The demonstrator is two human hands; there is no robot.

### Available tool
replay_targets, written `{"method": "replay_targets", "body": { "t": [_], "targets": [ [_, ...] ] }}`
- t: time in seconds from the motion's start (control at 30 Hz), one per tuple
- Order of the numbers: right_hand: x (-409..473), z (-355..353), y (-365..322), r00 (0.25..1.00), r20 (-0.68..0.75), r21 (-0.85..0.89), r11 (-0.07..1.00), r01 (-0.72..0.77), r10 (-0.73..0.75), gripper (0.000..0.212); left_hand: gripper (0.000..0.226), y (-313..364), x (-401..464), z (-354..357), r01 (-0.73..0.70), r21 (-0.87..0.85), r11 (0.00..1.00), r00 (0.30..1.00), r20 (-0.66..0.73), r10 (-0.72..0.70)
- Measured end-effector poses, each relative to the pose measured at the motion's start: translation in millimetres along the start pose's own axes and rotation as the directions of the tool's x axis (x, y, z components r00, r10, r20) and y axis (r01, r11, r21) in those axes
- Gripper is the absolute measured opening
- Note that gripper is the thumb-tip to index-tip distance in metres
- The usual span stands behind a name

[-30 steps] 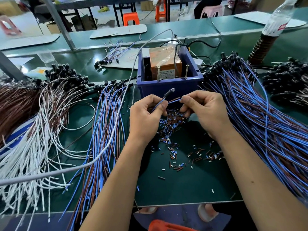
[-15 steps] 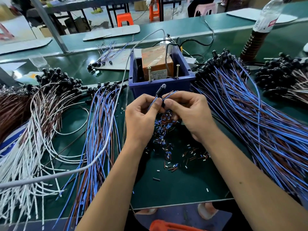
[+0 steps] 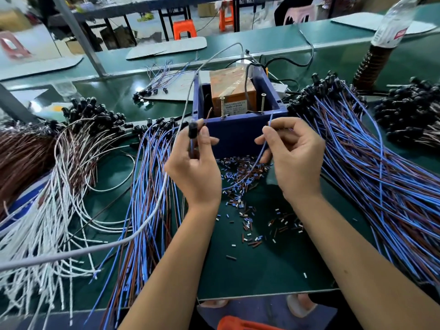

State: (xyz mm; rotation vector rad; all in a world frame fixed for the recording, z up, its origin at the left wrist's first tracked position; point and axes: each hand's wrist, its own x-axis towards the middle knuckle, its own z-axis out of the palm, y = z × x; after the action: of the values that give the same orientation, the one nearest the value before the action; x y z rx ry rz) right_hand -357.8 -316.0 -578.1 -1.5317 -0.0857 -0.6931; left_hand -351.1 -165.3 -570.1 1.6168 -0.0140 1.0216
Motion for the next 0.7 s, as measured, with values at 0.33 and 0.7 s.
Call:
{"method": "replay_targets", "body": {
  "t": [0.33,0.7],
  "targets": [
    [6.0,8.7,-5.2,0.900,-0.181,-0.499,0.825,0.264,-0.397,0.022,0.015,-3.1,0.6,7.7,-0.006,-0.003,1.000,0.997,0.080,0.006],
    [16.5,12.1,-6.2,0.895,-0.062,-0.581,0.745,0.328,-0.442,0.021,0.030,2.6,-1.1,6.8,-0.020,0.003,1.000,0.994,0.110,0.020]
  ]
}}
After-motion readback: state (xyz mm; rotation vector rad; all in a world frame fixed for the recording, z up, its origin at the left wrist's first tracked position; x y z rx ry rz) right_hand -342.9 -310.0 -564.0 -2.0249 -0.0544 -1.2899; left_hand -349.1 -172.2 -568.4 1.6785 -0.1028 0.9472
